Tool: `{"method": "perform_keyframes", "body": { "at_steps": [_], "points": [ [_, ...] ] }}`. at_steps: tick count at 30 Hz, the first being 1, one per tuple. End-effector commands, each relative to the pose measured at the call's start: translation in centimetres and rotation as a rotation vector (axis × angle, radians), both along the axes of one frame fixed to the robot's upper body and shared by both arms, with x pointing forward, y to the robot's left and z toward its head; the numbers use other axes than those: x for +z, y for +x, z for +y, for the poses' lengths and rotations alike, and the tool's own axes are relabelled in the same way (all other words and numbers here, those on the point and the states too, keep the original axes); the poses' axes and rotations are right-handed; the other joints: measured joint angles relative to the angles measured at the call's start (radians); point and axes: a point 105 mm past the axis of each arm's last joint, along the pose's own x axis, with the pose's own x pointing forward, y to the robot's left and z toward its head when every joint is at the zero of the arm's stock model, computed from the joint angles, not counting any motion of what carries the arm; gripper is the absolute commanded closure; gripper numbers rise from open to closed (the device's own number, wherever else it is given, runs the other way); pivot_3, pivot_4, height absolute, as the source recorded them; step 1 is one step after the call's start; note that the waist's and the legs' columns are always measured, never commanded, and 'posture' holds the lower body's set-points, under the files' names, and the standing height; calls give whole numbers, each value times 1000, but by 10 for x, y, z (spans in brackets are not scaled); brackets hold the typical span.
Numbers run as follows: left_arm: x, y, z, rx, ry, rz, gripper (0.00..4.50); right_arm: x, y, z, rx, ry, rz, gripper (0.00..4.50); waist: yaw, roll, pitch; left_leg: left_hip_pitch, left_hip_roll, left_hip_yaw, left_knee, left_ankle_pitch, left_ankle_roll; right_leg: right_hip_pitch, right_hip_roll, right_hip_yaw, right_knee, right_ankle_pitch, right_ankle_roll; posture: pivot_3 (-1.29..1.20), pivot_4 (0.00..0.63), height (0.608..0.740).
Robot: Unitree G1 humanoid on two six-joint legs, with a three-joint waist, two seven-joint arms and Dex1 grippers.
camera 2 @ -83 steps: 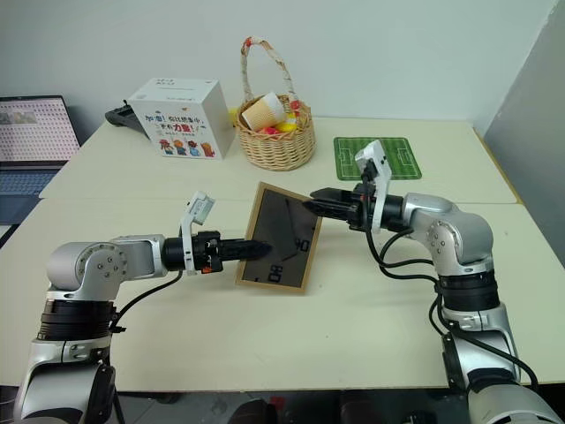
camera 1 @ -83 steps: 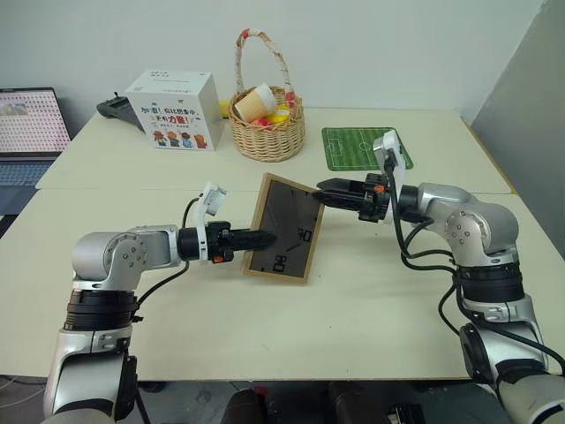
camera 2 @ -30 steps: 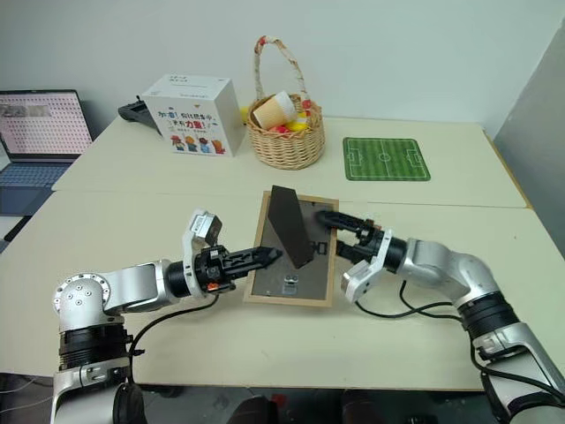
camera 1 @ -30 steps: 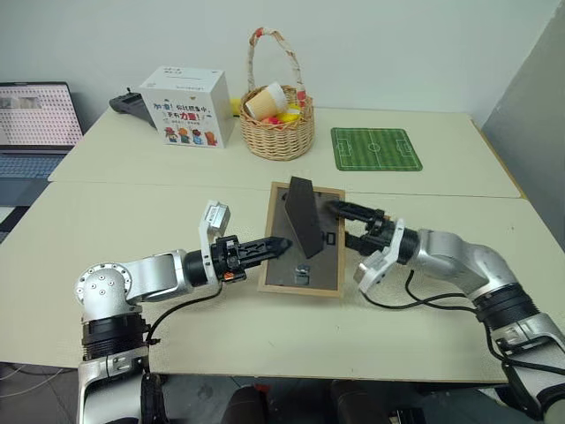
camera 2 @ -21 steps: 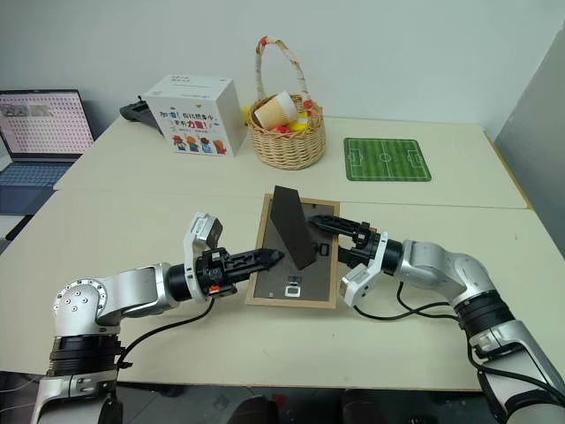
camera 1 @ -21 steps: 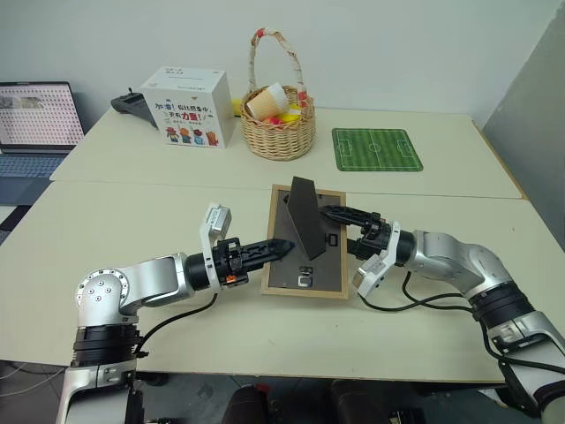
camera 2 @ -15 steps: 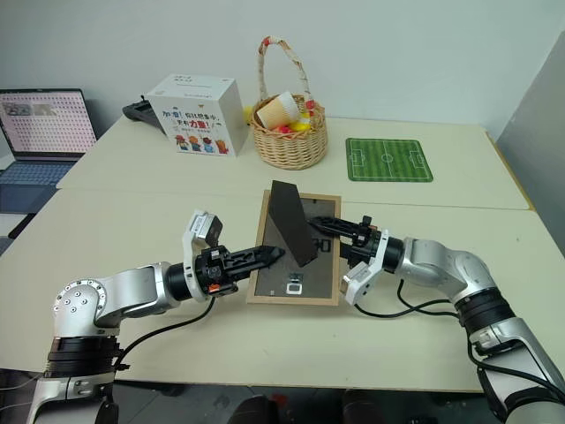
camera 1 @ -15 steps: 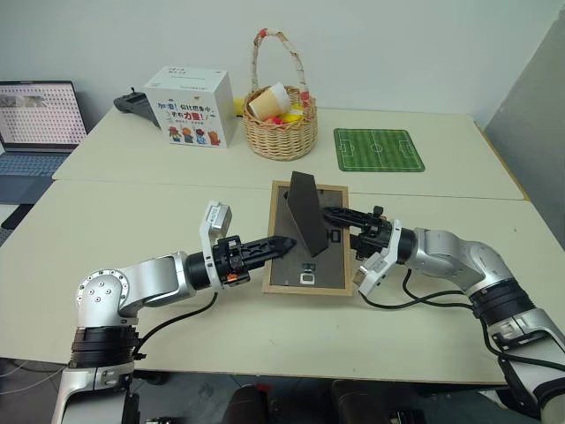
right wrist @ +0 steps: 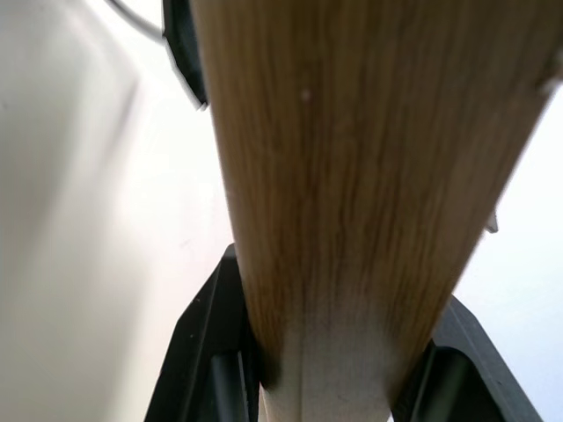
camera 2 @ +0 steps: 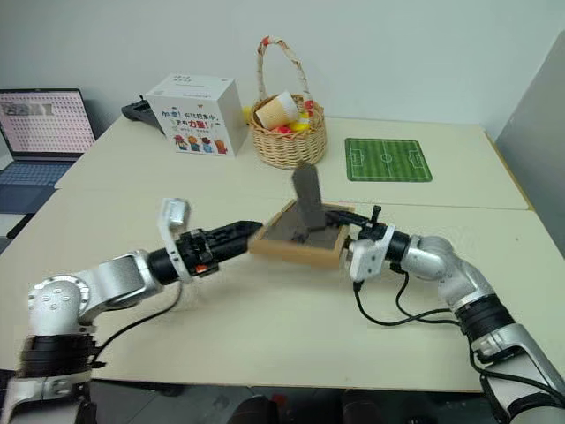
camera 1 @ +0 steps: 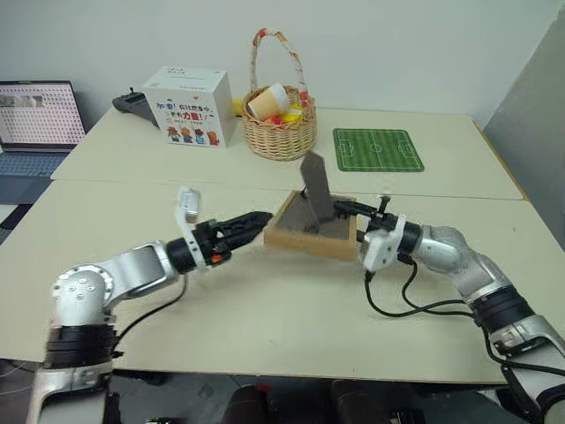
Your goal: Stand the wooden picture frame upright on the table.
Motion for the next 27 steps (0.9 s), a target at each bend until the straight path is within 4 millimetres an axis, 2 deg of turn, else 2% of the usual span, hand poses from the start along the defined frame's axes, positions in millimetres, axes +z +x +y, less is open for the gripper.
{"method": "perform_keyframes", "body": {
  "at_steps": [1, 2, 4, 6, 8, 11, 14, 16, 22, 26, 27],
  "points": [
    [12, -16, 7, 33, 345, -249, 0, 21, 11, 10, 18, 259, 421, 3167, -4, 1, 1, 0, 0, 0, 0, 0, 0, 0, 0, 0, 0, 0, 0, 0, 150, 740],
    [12, -20, 7, 34, 423, -302, 0, 17, 11, 15, 40, 288, 540, 3167, 2, 1, 2, 0, 1, -1, -1, 0, 0, 0, -1, -1, 0, 0, 0, 0, 150, 740],
    [5, -25, 7, 58, 680, -484, 0, 5, 24, 43, 68, 420, 906, 3167, -3, 1, 2, -1, -1, -1, -1, 0, 0, 0, 0, -1, -1, 0, 0, 0, 150, 740],
    [10, -27, 3, 72, 692, -574, 0, 1, 23, 61, 130, 469, 1141, 3167, -13, 3, 3, 1, -1, 1, -1, 0, -1, 0, 2, 0, -1, 1, -2, 0, 150, 740],
    [14, -25, 1, 88, 687, -629, 0, -4, 24, 66, 151, 475, 1243, 3167, -6, 4, 4, 0, -1, 0, -2, 2, -3, -2, 3, -1, 1, 1, -2, 0, 150, 740],
    [15, -25, -1, 111, 670, -671, 0, -43, 28, 63, 90, 409, 1417, 3167, 11, 4, 4, -1, -1, -1, -2, 0, 1, -2, 5, -3, -1, 0, -3, 0, 150, 740],
    [12, -29, 1, 99, 678, -675, 0, -52, 29, 60, 75, 376, 1449, 3167, 13, 4, 4, -2, -3, 1, -1, -1, 2, -2, 5, -2, -3, 0, -2, 0, 150, 740],
    [8, -29, 4, 101, 685, -667, 0, -54, 32, 58, 59, 382, 1444, 2465, 10, 3, 3, -2, -3, 2, -1, -2, 4, -2, 5, -1, -3, 0, -2, 0, 150, 740],
    [5, -27, 3, 85, 690, -670, 0, -54, 29, 57, 42, 394, 1405, 1135, 4, 4, 3, -2, -1, 0, -1, -2, 4, -2, 5, -1, -1, 0, -2, 0, 150, 740],
    [8, -21, 17, 112, 705, -656, 0, -52, 20, 35, 3, 376, 1342, 12, 6, 4, 4, -2, -1, 0, -2, -2, 4, -2, 5, -2, -2, 0, -2, 0, 150, 740],
    [8, -19, 22, 123, 712, -650, 0, -51, 18, 27, -19, 379, 1329, 12, 7, 4, 4, -2, -1, 0, -2, -2, 4, -2, 5, -2, -2, 0, -2, 0, 150, 740]
  ]
}}
